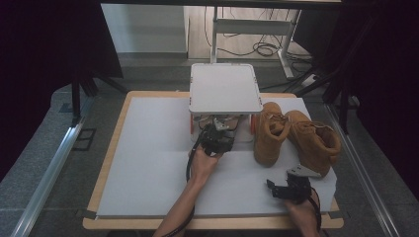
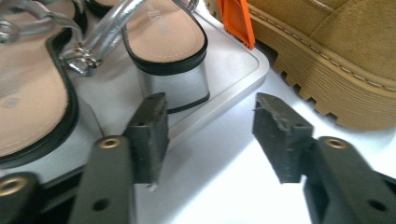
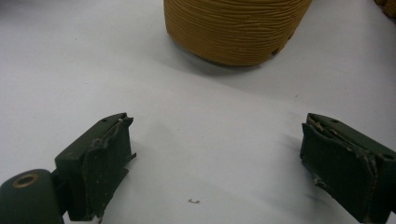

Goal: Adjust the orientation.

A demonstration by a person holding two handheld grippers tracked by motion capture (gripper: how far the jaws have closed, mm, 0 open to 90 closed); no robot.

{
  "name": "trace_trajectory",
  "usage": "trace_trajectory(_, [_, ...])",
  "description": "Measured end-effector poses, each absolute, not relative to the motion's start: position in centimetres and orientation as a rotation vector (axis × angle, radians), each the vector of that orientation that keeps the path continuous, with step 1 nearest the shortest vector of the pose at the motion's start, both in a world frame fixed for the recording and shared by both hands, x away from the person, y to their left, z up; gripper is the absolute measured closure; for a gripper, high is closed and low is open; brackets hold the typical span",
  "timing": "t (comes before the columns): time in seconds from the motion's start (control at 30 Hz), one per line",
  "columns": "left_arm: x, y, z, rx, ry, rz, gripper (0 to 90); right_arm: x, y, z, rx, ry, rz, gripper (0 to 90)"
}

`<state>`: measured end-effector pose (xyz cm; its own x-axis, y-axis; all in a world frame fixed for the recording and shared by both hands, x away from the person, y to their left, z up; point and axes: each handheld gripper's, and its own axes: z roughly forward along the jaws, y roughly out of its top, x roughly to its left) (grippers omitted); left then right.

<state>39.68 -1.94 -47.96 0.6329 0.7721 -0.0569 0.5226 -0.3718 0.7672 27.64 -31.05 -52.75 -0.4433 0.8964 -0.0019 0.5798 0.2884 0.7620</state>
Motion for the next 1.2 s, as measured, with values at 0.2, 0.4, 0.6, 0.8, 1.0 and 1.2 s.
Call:
trace_trajectory(0.2, [39.0,-1.0,-47.8,2.071,0.989,0.404,36.0,27.6,-31.1,-52.7,1.322,2.131,0.983,8.8])
trace_trajectory(0.4, [38.6,-0.2,-47.8,2.072,0.966,0.369,29.5,27.6,-31.1,-52.7,1.321,2.131,0.983,8.8])
trace_trajectory(0.6, [38.0,0.8,-48.0,2.072,0.951,0.342,23.3,27.6,-31.1,-52.7,1.322,2.131,0.983,8.8])
trace_trajectory(0.8, [37.4,1.7,-48.0,2.077,0.942,0.314,17.9,27.6,-31.1,-52.7,1.321,2.131,0.983,8.8])
trace_trajectory(1.0, [36.8,2.4,-48.0,2.093,0.935,0.296,14.1,27.6,-31.1,-52.7,1.321,2.131,0.983,8.8])
trace_trajectory(1.2, [36.3,3.1,-48.3,2.099,0.939,0.287,13.8,27.6,-31.1,-52.7,1.321,2.131,0.983,8.8])
